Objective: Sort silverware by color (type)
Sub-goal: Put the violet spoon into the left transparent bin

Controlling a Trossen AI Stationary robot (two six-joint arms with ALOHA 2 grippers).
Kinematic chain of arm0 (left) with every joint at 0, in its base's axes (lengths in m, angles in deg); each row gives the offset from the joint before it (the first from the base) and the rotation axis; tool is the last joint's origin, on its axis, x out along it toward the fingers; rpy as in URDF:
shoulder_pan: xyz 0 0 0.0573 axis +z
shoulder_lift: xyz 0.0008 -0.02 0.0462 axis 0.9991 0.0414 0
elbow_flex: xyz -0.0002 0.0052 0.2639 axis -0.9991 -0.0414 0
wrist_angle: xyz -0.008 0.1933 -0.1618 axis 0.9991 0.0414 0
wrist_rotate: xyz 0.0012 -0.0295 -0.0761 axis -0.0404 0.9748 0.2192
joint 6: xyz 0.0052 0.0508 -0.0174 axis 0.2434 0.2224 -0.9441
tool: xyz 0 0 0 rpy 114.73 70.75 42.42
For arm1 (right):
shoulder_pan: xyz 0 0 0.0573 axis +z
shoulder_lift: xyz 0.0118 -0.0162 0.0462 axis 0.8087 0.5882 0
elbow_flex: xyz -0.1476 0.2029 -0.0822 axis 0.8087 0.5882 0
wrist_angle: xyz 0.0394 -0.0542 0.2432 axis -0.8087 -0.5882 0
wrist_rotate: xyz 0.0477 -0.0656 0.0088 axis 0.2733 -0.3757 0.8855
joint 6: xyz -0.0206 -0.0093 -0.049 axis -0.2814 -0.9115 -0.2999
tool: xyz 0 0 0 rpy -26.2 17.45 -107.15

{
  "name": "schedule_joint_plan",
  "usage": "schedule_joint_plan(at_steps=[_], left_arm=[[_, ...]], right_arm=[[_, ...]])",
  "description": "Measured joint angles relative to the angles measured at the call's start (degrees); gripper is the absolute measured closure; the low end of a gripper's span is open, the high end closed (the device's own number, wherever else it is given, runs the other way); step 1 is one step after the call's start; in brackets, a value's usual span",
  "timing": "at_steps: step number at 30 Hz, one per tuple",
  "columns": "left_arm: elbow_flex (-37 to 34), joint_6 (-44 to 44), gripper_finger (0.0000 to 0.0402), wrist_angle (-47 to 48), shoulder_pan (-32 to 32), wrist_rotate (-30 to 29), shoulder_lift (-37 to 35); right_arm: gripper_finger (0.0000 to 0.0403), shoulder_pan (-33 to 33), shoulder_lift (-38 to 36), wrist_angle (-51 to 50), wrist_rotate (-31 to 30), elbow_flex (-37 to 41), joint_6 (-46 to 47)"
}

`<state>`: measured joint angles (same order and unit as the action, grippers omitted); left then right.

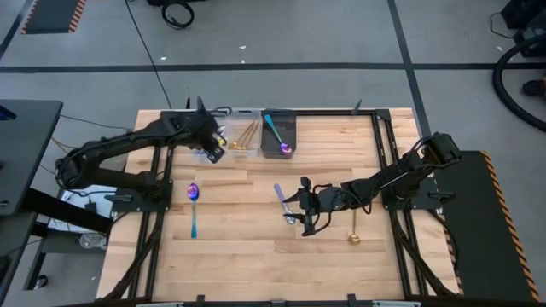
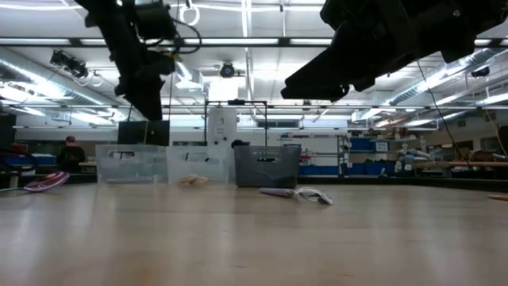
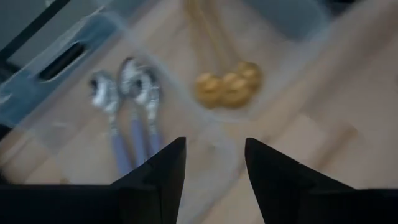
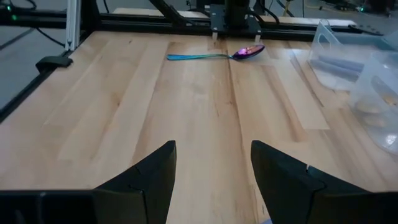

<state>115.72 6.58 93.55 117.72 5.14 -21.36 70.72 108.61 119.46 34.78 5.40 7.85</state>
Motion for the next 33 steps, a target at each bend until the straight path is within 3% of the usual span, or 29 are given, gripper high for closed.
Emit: schedule_joint_plan(at_steps=[8, 17, 24, 28, 33], left_arm=[[0.0, -8.6, 0.0228, 0.4, -15.8, -4.3, -1.8], [-2.2, -20.6, 0.0228, -0.3, -32.5, -9.5, -1.6], [-6.2, -31.3, 0.0228, -3.4, -41.8, -11.3, -1.1], [-8.6, -34.0, 0.0228, -6.8, -45.2, -11.9, -1.1], [-11.0, -35.3, 0.0228, -11.2, -47.8, -15.9, -1.1]], right_arm=[[0.0187, 0.0, 0.0, -1.2, 0.1, 0.0, 6.9], [0.0213, 0.0, 0.0, -3.0, -0.5, 0.0, 6.0], [0.0222, 0.0, 0.0, -5.8, -4.7, 0.0, 5.4], [0.0223, 0.1, 0.0, -13.7, -5.3, -2.8, 6.7], [0.0223, 0.0, 3.2, -25.9, -10.3, -8.7, 11.7]])
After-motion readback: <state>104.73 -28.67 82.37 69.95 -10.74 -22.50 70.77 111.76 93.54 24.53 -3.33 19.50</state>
